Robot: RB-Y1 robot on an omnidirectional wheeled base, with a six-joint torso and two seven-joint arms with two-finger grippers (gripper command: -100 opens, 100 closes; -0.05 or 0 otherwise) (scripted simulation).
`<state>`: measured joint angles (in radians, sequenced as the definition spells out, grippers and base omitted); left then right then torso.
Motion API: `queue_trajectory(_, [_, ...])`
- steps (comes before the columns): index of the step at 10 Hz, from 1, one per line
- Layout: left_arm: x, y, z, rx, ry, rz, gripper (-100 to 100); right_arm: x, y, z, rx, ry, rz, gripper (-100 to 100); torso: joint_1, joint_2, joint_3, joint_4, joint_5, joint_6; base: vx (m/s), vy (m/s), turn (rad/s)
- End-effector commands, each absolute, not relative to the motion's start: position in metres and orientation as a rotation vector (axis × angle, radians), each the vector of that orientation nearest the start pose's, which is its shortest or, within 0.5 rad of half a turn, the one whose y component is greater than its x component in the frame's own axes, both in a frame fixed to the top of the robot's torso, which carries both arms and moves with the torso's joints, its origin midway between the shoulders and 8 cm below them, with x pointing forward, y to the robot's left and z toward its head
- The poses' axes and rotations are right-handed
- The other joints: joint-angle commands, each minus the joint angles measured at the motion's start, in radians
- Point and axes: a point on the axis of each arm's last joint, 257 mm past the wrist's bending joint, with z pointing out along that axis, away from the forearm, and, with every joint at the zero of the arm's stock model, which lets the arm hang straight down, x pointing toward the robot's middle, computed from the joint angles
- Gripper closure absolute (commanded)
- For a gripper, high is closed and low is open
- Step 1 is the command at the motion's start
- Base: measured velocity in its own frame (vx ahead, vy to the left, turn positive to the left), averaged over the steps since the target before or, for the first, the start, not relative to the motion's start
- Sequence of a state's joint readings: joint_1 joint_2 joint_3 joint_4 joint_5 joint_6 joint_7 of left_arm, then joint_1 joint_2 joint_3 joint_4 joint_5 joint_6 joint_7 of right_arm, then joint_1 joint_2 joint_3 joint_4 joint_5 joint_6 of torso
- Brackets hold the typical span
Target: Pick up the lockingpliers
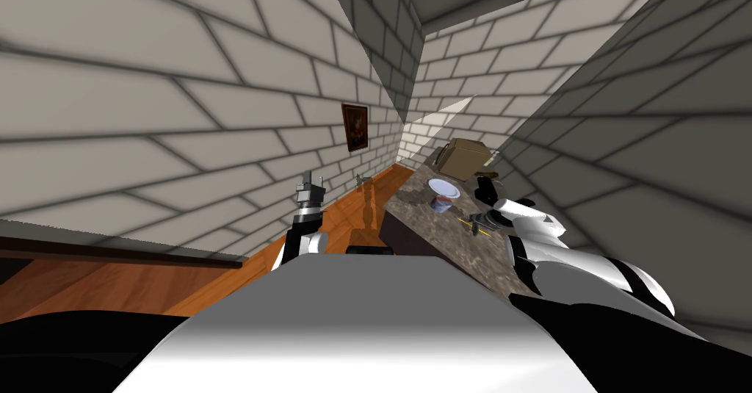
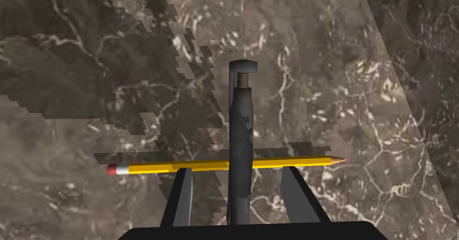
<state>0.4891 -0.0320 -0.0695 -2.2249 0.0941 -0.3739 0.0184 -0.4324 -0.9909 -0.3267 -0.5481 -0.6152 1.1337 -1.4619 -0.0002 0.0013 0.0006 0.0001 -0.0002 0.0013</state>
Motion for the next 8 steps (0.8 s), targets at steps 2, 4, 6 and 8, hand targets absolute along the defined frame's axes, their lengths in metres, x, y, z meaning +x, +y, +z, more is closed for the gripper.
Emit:
queue_trajectory(2, [0.376, 0.269, -0.023, -0.895, 0.645, -1.413, 0, 0.332, -0.714, -0.319, -3.117, 1.102, -0.494, 100, 0.0, 0.0, 0.0, 0.0, 0.0, 0.0, 0.0, 0.0, 0.0])
queue_trajectory(4, [0.376, 0.269, -0.023, -0.895, 0.645, -1.413, 0, 0.332, -0.713, -0.319, -3.117, 1.102, -0.494, 100, 0.0, 0.0, 0.0, 0.0, 0.0, 0.0, 0.0, 0.0, 0.0])
queue_trajectory(6, [0.376, 0.269, -0.023, -0.895, 0.645, -1.413, 0, 0.335, -0.718, -0.303, -3.112, 1.117, -0.493, 100, 0.0, 0.0, 0.0, 0.0, 0.0, 0.0, -0.018, 0.01, 0.039])
queue_trajectory(8, [0.376, 0.269, -0.023, -0.895, 0.645, -1.413, 0, 0.334, -0.717, -0.309, -3.113, 1.112, -0.495, 0, 0.001, 0.001, 0.001, 0.0, 0.0, 0.0, -0.01, 0.004, 0.013])
